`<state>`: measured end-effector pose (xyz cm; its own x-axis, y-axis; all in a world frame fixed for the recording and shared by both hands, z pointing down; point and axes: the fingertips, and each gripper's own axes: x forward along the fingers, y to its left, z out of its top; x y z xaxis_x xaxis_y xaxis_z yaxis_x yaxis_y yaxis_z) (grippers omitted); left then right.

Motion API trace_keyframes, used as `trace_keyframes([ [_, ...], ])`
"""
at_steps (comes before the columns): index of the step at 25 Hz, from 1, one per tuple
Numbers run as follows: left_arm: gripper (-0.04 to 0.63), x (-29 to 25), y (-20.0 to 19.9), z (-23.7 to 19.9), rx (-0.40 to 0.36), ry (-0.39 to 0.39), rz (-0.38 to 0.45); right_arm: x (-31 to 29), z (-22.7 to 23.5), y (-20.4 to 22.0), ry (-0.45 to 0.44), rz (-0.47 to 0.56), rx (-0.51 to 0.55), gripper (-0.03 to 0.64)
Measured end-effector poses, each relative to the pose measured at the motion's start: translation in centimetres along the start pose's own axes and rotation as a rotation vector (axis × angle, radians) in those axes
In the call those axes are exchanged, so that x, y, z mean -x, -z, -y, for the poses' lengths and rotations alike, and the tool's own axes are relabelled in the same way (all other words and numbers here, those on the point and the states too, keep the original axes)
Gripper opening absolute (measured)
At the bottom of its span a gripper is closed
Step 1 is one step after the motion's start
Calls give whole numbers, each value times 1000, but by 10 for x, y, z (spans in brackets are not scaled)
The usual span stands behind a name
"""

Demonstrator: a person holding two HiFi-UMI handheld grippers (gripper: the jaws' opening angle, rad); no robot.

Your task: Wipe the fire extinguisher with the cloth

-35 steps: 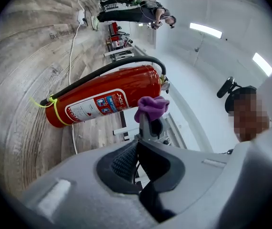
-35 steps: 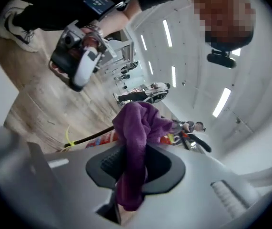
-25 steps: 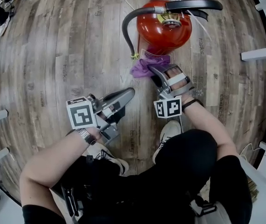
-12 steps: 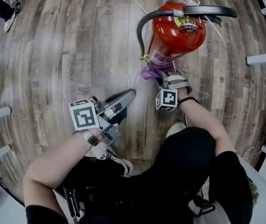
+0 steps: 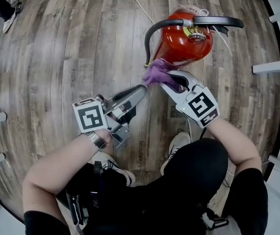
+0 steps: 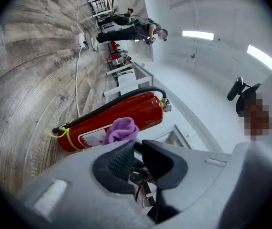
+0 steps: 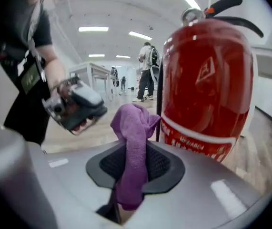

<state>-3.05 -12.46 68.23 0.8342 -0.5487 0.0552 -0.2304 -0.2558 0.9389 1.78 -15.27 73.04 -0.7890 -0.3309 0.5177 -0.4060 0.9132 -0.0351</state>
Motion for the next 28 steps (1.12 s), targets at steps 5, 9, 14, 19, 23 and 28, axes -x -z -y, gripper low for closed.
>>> trace_keyframes([
  [5,160,-5,-39,43,-245,58,84,40,-3,-71,-169,146,-326,87],
  [9,257,-6,-64,72,-420,94,123,66,-14,-117,-359,283,-559,87],
  [14,311,-15,-48,117,-502,250,55,75,-27,-140,-450,303,-610,87],
  [19,296,-21,-46,132,-477,319,35,74,-48,-146,-491,264,-564,89],
  [23,106,-15,-57,140,-365,415,33,78,-48,-154,-482,255,-577,97],
  [28,98,-6,-90,155,-373,470,79,95,-39,-173,-414,309,-597,174],
])
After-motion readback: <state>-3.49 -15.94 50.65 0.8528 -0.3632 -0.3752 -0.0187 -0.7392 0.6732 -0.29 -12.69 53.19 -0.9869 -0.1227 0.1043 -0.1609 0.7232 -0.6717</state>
